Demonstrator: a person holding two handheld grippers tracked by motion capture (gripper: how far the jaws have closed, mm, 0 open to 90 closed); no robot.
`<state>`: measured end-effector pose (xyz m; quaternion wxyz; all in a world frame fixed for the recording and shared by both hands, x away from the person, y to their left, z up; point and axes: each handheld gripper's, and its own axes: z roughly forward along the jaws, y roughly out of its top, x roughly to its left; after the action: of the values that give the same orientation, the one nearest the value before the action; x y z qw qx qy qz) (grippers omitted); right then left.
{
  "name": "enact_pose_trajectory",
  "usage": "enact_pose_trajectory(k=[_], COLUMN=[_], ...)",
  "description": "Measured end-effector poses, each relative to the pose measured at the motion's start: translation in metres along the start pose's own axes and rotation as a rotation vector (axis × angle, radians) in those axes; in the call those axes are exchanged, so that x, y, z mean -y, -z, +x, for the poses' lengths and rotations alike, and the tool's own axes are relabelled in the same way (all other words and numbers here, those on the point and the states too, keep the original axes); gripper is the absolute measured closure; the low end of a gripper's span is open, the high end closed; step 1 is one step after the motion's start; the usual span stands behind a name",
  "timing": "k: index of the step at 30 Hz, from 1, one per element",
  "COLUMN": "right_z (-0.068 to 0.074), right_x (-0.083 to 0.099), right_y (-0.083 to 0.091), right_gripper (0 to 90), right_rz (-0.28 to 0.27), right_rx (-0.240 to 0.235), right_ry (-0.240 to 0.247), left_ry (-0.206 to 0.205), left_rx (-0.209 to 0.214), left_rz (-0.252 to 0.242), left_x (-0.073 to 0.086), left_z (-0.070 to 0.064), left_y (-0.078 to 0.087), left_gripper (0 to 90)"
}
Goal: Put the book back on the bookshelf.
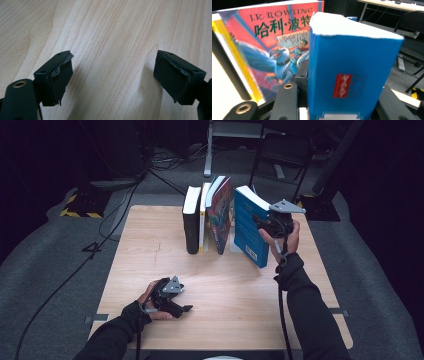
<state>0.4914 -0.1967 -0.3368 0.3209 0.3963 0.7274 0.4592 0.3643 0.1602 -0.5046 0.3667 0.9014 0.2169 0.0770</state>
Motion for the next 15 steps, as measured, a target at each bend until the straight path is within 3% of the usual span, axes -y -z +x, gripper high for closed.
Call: enact_pose_trajectory(k=[8,15], right_z=[-0.004,0.002], right_x=[0.031,0.045], right_y=[0.026,0.04], right_gripper=[59.3,59.0], right_rz=[-0.02,-0.033], right_rx=[-0.01,0.001], right_ry=[-0.038,-0.012], left_ry=[0.001,0.003], left_rx=[0.001,-0.001], left_rz=[0.0,-0.001], left_x=[0.0,0.0], left_z=[0.0,0.0], left_y=[0.0,0.0], left_gripper=[15.9,16.0])
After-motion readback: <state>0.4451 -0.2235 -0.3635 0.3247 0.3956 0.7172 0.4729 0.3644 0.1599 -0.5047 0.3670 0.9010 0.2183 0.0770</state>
